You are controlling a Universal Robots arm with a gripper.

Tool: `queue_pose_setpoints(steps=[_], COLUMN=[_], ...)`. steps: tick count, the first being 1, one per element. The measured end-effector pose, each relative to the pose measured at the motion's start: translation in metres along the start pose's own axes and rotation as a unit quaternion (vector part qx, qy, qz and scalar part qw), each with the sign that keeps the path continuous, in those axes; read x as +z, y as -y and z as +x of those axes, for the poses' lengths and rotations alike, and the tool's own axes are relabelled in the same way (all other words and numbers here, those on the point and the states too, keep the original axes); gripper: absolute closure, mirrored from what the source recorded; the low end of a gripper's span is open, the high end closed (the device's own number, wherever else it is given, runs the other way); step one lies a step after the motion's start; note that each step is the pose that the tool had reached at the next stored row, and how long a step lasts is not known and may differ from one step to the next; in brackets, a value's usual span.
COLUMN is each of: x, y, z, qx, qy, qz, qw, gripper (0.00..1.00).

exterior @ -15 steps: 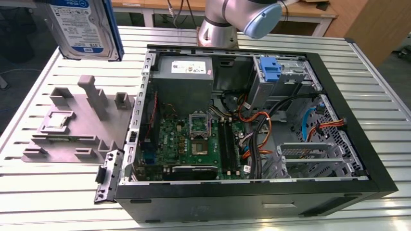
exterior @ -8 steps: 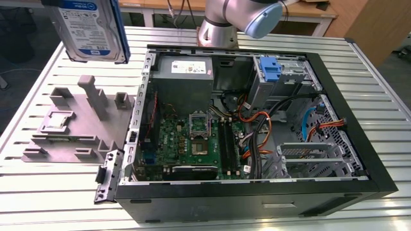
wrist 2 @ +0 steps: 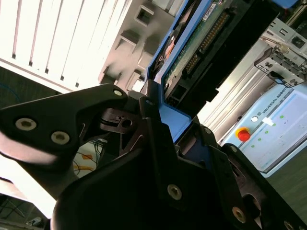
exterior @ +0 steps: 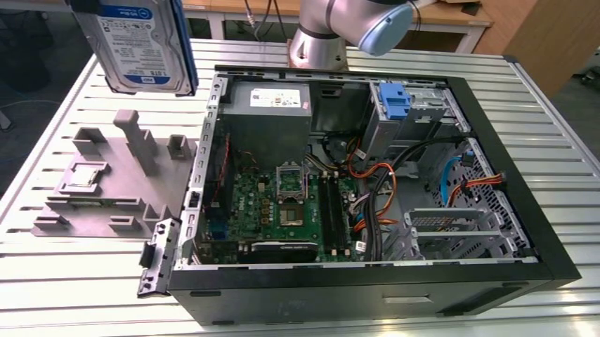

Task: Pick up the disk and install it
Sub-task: 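Pick up the disk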

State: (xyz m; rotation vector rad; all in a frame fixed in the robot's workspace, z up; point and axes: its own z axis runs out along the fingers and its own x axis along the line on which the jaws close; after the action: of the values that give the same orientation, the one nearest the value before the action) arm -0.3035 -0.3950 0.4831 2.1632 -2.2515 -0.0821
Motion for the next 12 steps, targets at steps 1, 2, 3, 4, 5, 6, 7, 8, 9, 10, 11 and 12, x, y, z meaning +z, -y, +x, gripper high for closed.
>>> queue_pose_setpoints(steps=[1,2,3,4,5,6,7,8,9,10,11,12], x=[0.0003,0.0004,0.0003,0.0003,0.0003,0.0002,0.0001,0.0000,-0.0001,-0.0001,-0.0002,-0.0003], y=[0.0002,0.0007,0.0015,0.0031,0.0054,0.0078,0.0102,0.0125,0.0147,0.0166,0.0179,0.0188], z=[0.0010,0.0016,0.0018,0.0019,0.0018,0.0018,0.0017,0.0017,0.0016,0.0016,0.0015,0.0015], qx=[0.000,0.000,0.000,0.000,0.000,0.000,0.000,0.000,0.000,0.000,0.000,0.000], qy=[0.0001,0.0001,0.0000,0.0000,0.0000,0.0000,0.0000,0.0000,0.0000,0.0000,0.0000,0.0000], qz=[0.0001,0.0001,0.0000,0.0000,0.0000,0.0000,0.0000,0.0001,0.0000,0.0000,0.0000,0.0000], qw=[1.0000,1.0000,1.0000,1.0000,1.0000,1.0000,1.0000,1.0000,1.0000,1.0000,1.0000,1.0000], gripper=[0.64,0.64,0.64,0.64,0.64,0.64,0.64,0.64,0.64,0.64,0.64,0.64])
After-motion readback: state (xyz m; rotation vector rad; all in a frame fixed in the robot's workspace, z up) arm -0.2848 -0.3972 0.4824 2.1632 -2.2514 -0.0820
